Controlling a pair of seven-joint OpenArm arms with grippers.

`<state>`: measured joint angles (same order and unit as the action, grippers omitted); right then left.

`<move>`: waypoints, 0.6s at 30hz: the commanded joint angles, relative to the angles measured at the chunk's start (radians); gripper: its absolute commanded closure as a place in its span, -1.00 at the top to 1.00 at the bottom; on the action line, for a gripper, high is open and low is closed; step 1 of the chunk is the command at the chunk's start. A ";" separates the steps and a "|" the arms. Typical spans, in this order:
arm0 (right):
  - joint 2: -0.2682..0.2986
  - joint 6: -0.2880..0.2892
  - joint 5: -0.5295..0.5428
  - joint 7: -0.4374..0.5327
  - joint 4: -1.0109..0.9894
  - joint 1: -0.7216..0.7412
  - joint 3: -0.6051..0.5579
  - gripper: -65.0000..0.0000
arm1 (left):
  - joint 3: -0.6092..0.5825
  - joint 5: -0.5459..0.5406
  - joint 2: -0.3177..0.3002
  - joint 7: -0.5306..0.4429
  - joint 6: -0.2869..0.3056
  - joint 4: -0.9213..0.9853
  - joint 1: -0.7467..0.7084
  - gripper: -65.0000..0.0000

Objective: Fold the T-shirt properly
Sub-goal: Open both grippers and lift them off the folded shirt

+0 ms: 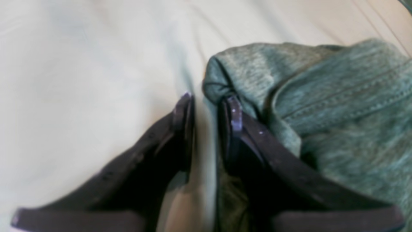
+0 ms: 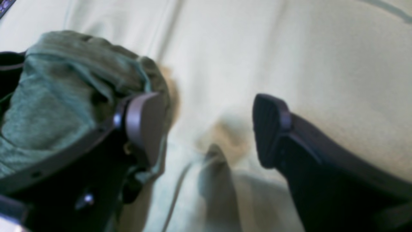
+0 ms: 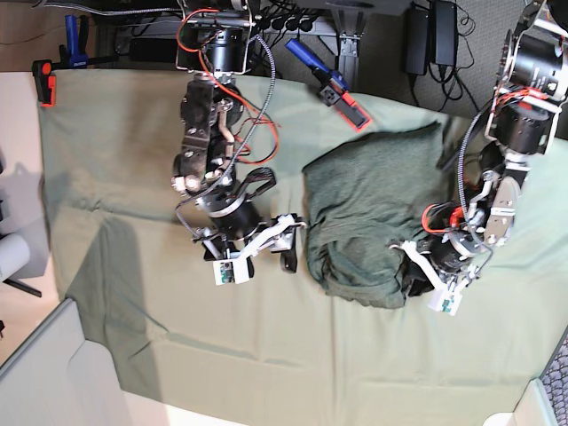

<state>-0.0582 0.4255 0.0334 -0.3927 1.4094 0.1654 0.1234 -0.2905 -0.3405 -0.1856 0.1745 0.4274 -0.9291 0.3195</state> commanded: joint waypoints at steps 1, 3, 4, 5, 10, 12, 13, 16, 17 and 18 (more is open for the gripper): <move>0.000 0.002 0.016 0.007 0.026 0.018 0.001 0.32 | -0.027 0.005 0.017 0.026 0.033 -0.006 0.011 -0.54; 0.001 0.002 0.016 -0.010 0.039 0.016 0.001 0.32 | -0.047 0.026 0.025 0.016 0.034 -0.006 0.013 -0.54; 0.001 0.002 0.016 -0.016 0.042 0.016 0.001 0.32 | -0.053 0.028 0.026 0.015 0.034 -0.007 0.014 -0.54; 0.001 0.002 0.015 -0.019 0.044 0.016 0.001 0.32 | -0.053 0.027 0.025 0.013 0.034 -0.008 0.016 -0.54; 0.011 0.002 0.016 -0.020 0.048 0.016 0.002 0.32 | -0.053 0.028 -0.001 0.017 0.034 -0.043 0.032 -0.54; 0.021 0.002 0.016 -0.019 0.049 0.016 0.002 0.31 | -0.045 0.028 -0.035 0.019 0.037 -0.086 0.035 -0.54; 0.026 0.001 0.016 -0.019 0.050 0.016 0.002 0.23 | -0.035 0.027 -0.055 0.027 0.037 -0.113 0.034 -0.54; 0.047 0.002 0.015 -0.024 0.055 0.016 0.002 -0.65 | -0.003 0.015 -0.117 0.064 0.067 -0.207 0.028 -0.54; 0.058 0.001 0.015 -0.032 0.058 0.016 0.002 -1.00 | 0.008 0.002 -0.137 0.075 0.080 -0.237 0.025 -0.54; 0.065 0.002 0.015 -0.044 0.061 0.016 0.002 -1.00 | 0.018 -0.019 -0.157 0.090 0.091 -0.267 0.019 -0.54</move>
<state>0.0055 0.4240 0.0364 -0.4595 1.4483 0.1608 0.1242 -0.2775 -0.3504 -0.3401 0.2855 0.5053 -1.1774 0.3138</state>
